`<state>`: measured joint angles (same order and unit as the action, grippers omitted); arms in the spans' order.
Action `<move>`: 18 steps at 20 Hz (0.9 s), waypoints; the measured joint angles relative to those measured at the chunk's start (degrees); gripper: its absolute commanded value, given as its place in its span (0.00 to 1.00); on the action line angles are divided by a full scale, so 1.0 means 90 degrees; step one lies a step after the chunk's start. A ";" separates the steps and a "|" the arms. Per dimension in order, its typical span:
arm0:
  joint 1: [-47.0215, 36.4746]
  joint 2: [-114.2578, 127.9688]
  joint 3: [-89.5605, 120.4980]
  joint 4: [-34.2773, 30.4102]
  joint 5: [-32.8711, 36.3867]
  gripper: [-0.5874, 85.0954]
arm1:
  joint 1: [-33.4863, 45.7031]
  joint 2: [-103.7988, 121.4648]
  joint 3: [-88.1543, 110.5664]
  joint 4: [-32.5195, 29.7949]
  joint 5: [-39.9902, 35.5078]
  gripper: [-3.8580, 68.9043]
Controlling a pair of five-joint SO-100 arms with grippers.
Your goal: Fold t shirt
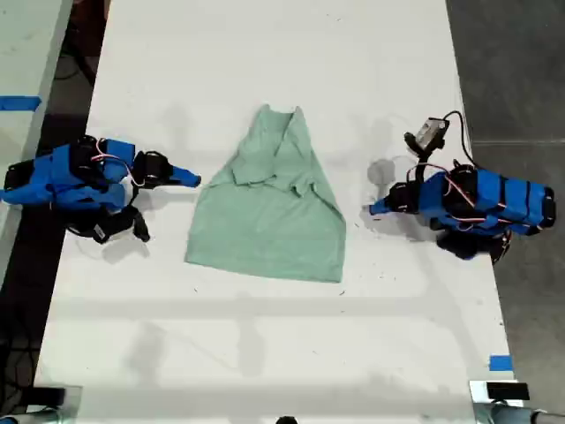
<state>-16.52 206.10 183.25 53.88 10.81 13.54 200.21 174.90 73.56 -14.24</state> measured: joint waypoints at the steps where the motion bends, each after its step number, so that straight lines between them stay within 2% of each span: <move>1: 0.0000 0.0000 0.0000 0.0000 0.0000 0.01 | 0.0000 -0.0020 0.0000 -0.0010 0.0000 0.08; 2: 0.0000 0.0000 0.0000 0.0000 0.0000 0.01 | -0.0273 -0.0361 -0.0068 -0.0293 0.0303 0.08; 3: 0.0000 0.0000 0.0000 0.0000 0.0000 0.01 | -0.0811 -0.1182 -0.0586 -0.0957 0.0889 0.08; 4: 0.0000 0.0000 0.0000 0.0000 0.0000 0.01 | -0.0947 -0.2070 -0.1152 -0.1602 0.1299 0.09; 5: 0.0000 0.0000 0.0000 0.0000 0.0000 0.01 | -0.0830 -0.2627 -0.1367 -0.1855 0.1318 0.09; 6: 0.0000 0.0000 0.0000 0.0000 0.0000 0.01 | -0.0879 -0.2695 -0.1143 -0.1602 0.1338 0.09; 8: 0.0000 0.0000 0.0000 0.0000 0.0000 0.01 | -0.0869 -0.1455 -0.0771 -0.0273 0.1348 0.09; 9: 0.0000 0.0000 0.0000 0.0000 0.0000 0.01 | -0.0869 -0.0625 -0.0859 -0.0107 0.1357 0.09; 10: 0.0000 0.0000 0.0000 0.0000 0.0000 0.01 | -0.1025 -0.0352 -0.1133 -0.0146 0.1396 0.17; 12: 0.0000 0.0000 0.0000 0.0000 0.0000 0.02 | -0.1475 -0.1318 -0.2090 -0.0752 0.1699 0.36; 16: 0.0000 0.0000 0.0000 0.0000 0.0000 0.01 | -0.2158 -0.6943 -0.5254 -0.1162 0.2070 0.39; 18: 0.0000 0.0000 0.0000 0.0000 0.0000 0.01 | -0.2256 -0.9219 -0.5879 -0.1270 0.2285 0.38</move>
<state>-16.52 206.10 183.25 53.88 10.81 -6.77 117.25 121.99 62.14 6.33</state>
